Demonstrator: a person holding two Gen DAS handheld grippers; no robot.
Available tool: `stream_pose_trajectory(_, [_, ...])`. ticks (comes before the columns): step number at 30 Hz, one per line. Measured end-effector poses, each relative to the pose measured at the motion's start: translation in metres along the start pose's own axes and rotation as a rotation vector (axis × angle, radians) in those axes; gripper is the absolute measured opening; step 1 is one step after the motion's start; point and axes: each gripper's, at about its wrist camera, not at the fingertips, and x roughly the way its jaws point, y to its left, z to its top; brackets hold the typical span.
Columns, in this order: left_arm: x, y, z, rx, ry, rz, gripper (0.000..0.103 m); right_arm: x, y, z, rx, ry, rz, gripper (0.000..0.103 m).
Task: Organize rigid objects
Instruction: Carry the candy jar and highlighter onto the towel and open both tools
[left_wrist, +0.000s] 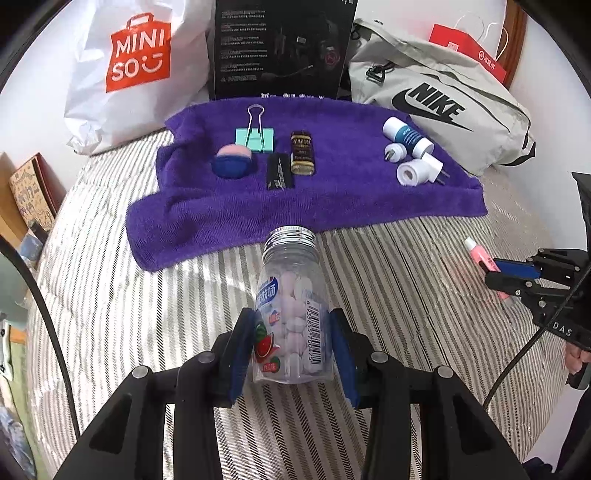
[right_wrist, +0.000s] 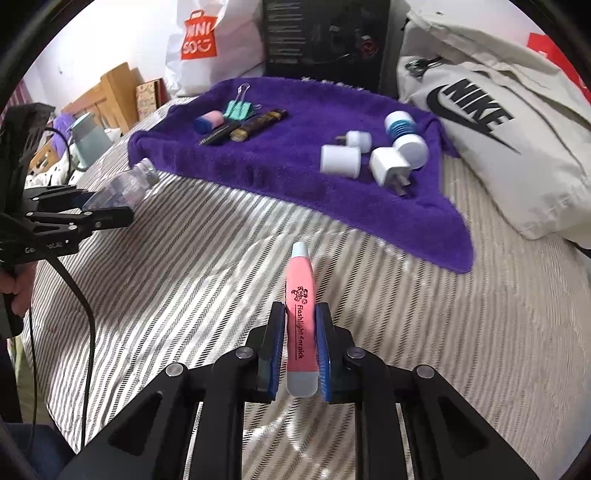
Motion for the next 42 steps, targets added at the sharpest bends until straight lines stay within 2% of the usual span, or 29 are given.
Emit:
stream_pose_trajectory(11, [-0.014,0.002,0.021,0.009,-0.015,0.010,0.039,-0.013,-0.007,0.026,0.003,-0.025,0.044,0.016])
stream_pose_trajectory(21, [-0.017,0.003,0.059,0.030,-0.029,0.022,0.039,-0.010,-0.024,0.083,0.010,-0.070,0.084,0.016])
stream_pose_trajectory(27, [-0.006,0.010,0.083,0.026,-0.030,0.023,0.039,0.017,-0.041,0.137,0.004,-0.077,0.063,0.016])
stream_pose_trajectory(34, [0.018,0.018,0.102,0.013,-0.009,0.017,0.039,0.069,-0.060,0.185,0.005,-0.025,0.038,0.016])
stream_pose_trajectory(37, [0.027,0.021,0.108,0.003,0.001,0.007,0.039,0.091,-0.066,0.198,-0.005,-0.003,0.006,0.016])
stream_pose_trajectory(42, [0.043,0.021,0.119,0.002,0.013,-0.017,0.039,0.115,-0.070,0.206,-0.015,0.032,0.004,0.016])
